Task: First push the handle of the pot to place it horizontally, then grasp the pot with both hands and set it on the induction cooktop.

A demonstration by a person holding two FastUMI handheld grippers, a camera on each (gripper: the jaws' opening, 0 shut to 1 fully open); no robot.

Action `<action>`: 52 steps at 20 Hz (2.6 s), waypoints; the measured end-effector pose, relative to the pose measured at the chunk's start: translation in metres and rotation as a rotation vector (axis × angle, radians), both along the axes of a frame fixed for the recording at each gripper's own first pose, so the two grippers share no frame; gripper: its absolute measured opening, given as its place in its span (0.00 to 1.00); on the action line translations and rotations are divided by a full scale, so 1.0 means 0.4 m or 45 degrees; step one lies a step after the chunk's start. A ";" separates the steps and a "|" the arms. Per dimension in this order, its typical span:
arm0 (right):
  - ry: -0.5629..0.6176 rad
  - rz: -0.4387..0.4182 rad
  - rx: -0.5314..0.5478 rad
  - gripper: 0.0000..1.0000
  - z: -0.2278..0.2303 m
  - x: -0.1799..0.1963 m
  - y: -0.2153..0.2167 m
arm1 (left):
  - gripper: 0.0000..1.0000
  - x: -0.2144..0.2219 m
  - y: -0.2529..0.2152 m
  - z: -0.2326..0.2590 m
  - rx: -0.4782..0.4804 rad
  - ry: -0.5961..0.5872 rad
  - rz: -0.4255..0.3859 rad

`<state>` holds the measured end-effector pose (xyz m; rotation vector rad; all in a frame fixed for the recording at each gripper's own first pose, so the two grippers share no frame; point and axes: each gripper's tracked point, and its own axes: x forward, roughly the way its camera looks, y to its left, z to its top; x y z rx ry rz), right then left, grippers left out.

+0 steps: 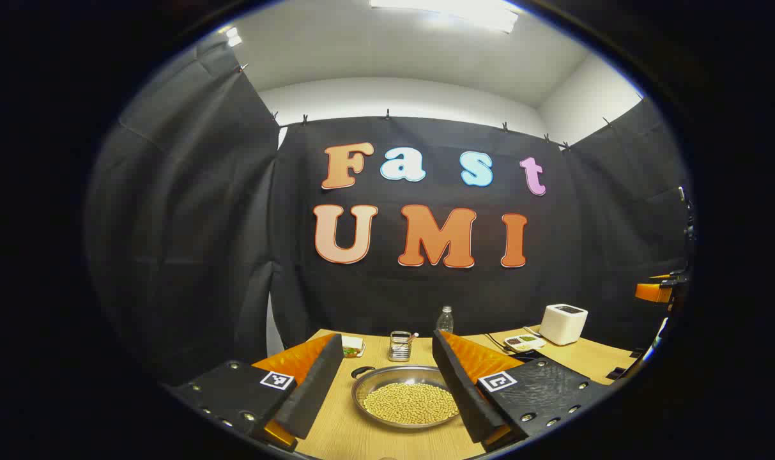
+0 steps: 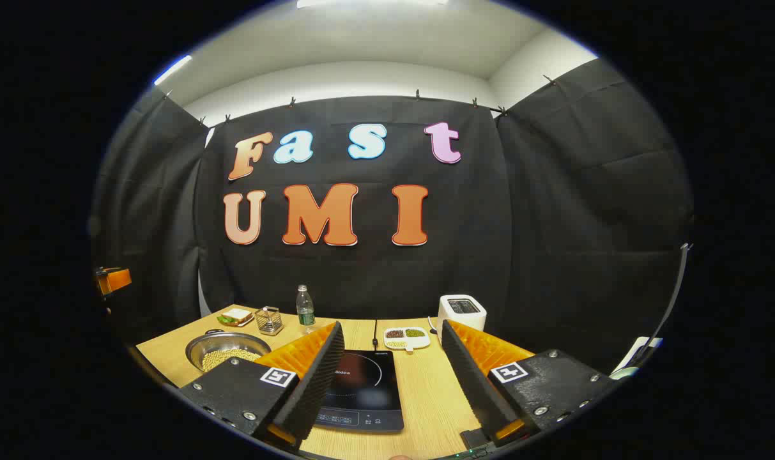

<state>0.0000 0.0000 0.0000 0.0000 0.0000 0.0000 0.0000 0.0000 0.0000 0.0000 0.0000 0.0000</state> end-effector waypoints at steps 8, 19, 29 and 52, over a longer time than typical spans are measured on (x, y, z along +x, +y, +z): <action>0.006 -0.004 0.003 0.95 -0.008 0.002 -0.008 | 0.89 0.005 -0.014 -0.013 0.009 0.025 -0.014; 0.011 -0.013 0.007 0.95 -0.016 0.006 -0.012 | 0.89 0.003 -0.020 -0.018 -0.001 0.026 -0.043; 0.025 -0.012 0.002 0.95 -0.028 0.004 -0.007 | 0.73 -0.004 -0.024 -0.036 -0.001 0.057 -0.072; 0.048 -0.046 -0.025 0.95 -0.060 0.016 -0.029 | 0.03 -0.028 -0.284 -0.429 0.036 0.534 -0.442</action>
